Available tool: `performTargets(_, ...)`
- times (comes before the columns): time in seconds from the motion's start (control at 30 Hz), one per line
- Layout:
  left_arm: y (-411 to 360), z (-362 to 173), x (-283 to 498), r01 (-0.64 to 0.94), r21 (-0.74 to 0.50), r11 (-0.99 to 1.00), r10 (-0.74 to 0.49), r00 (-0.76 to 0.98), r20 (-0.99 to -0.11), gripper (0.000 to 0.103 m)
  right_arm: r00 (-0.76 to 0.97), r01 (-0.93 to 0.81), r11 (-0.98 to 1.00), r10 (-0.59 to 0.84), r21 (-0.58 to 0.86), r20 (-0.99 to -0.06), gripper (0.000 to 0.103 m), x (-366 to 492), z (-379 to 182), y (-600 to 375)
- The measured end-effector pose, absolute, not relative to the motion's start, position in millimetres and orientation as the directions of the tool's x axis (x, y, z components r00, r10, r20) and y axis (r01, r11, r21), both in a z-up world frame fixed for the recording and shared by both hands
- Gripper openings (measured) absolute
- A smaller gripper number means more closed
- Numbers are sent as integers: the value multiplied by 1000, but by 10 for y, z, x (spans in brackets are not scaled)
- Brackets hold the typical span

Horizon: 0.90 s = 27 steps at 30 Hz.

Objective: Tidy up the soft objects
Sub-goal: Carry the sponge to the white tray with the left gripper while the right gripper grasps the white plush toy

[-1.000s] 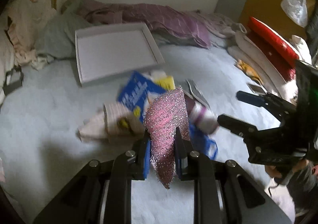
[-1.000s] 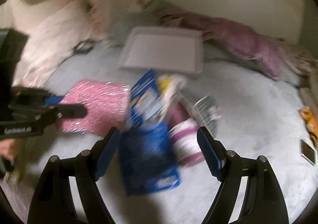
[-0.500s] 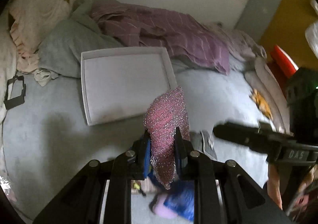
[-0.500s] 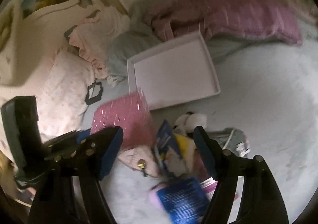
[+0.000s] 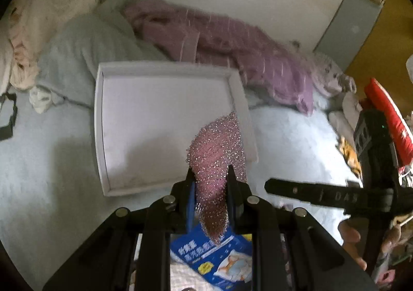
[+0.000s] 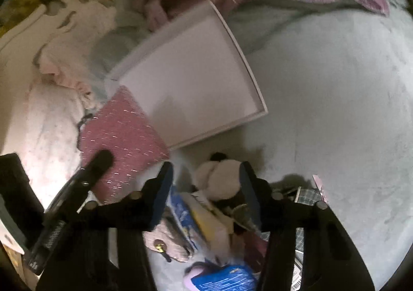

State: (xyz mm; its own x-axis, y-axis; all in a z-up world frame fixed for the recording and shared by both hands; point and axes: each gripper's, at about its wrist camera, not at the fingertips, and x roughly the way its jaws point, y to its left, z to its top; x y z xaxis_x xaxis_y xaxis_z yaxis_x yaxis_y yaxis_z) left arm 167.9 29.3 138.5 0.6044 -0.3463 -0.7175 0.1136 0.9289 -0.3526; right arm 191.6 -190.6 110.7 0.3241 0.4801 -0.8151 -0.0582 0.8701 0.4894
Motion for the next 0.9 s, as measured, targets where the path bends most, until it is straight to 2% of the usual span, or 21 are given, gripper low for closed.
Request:
performTargets(0.23, 307, 1252, 1732, 59, -324, 944, -296, 584, -756, 19, 239, 16, 896, 428, 444, -872, 54, 2072, 760, -1886)
performTargets(0.37, 276, 1096, 1796, 59, -321, 945, -303, 528, -793, 19, 154, 23, 879, 468, 476, -870, 54, 2170, 540, -1787)
performTargets(0.57, 304, 1009, 1830, 39, -298, 954, -276, 512, -814, 19, 116, 29, 891, 447, 453, -887, 54, 2207, 368, -1697)
performTargets(0.63, 324, 983, 1848, 16, -269, 963, -238, 514, -824, 19, 127, 37, 887, 452, 460, -883, 50, 2196, 384, -1735)
performTargets(0.67, 339, 970, 1854, 5, -261, 965, -226, 514, -827, 19, 135, 34, 887, 452, 460, -882, 45, 2191, 394, -1761)
performTargets(0.8, 385, 979, 1844, -1, -264, 965, -224, 525, -821, 19, 146, 20, 872, 481, 489, -865, 35, 2160, 410, -1872)
performTargets(0.9, 430, 1015, 1810, 2, -278, 961, -235, 541, -807, 19, 190, 22, 862, 494, 507, -849, 33, 2105, 494, -2044)
